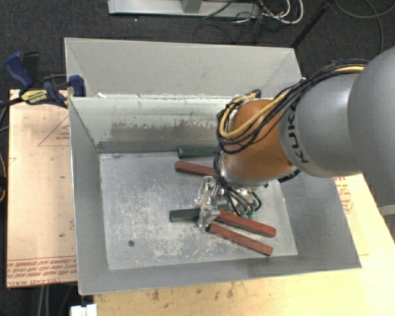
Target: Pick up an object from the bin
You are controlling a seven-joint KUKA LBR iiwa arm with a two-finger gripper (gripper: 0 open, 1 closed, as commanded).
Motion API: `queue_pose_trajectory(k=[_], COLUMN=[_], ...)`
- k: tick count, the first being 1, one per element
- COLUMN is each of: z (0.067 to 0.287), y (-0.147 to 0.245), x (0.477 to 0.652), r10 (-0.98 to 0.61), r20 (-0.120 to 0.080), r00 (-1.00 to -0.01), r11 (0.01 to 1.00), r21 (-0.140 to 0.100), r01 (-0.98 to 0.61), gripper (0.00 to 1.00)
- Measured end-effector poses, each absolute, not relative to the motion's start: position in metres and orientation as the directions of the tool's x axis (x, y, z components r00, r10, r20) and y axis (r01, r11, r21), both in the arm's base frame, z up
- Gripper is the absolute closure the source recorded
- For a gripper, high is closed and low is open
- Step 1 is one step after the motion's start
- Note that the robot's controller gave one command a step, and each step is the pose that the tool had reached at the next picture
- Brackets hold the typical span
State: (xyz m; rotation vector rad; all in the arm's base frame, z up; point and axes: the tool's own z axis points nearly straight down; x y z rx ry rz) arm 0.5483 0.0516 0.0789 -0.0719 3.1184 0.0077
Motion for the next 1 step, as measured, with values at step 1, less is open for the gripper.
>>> queue_pose_trajectory(k=[1], z=[0.2708], y=[0.0363], x=[0.5306], r10=[-0.039], r20=[0.001], r00=[-0.999], r11=[0.999], r21=[0.000], r01=[-0.039], gripper=[1.00])
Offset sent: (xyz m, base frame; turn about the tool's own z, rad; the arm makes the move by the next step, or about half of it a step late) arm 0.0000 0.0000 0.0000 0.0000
